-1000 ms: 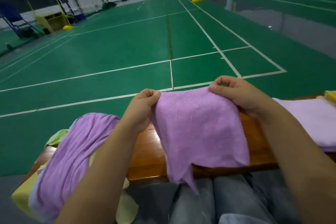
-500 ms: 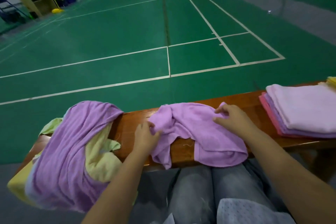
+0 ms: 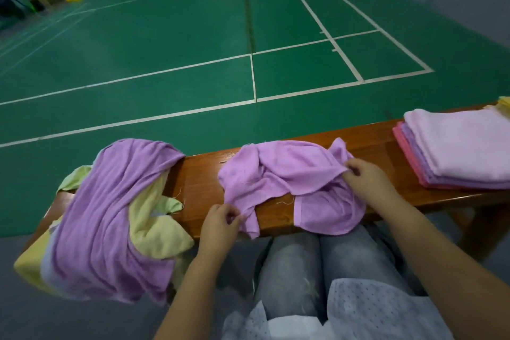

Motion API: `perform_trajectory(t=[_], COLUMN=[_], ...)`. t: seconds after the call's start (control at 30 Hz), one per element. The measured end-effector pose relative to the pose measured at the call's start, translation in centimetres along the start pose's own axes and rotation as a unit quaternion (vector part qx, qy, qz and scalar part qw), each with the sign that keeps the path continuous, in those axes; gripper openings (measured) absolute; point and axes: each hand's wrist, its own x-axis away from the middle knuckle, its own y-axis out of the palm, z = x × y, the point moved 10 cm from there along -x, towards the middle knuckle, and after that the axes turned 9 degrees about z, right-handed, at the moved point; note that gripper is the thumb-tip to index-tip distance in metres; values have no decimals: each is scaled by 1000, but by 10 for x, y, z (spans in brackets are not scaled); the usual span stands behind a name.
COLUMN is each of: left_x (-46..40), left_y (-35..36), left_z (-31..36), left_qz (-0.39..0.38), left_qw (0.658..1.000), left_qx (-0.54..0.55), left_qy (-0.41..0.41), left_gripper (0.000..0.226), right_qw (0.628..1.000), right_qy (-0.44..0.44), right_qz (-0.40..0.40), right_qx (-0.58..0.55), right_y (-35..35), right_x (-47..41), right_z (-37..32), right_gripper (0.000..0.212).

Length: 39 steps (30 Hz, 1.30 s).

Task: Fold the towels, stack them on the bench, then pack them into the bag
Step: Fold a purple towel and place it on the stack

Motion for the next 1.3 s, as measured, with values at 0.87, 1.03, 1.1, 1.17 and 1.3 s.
perform_trajectory(t=[0.87,1.03,1.1,1.17,1.3], left_x=[-34,-25,-23,-24,-27], left_y=[-29,-18,-20,-29,-43], left_z=[-44,-52,-51,-49,-47], left_qz=[-3,-53,-38,-12,24], left_qw=[984,979,979,981,984], left_qx=[-40,-30,15,27,24], left_qy=[-176,-196,-200,-194,-177], left_gripper=[53,25,19,12,13], right_qw=[983,954,964,972,989], right_qy=[-30,-129,-144,-142,-101], right_qz=[-143,-139,-98,-92,-78], right_qx=[108,232,202,165,80], right_y=[52,78,73,70,60], right_x=[28,60,59,55,46], right_z=[-36,-22,-23,-20,-15], right_gripper=[41,52,31,21,12])
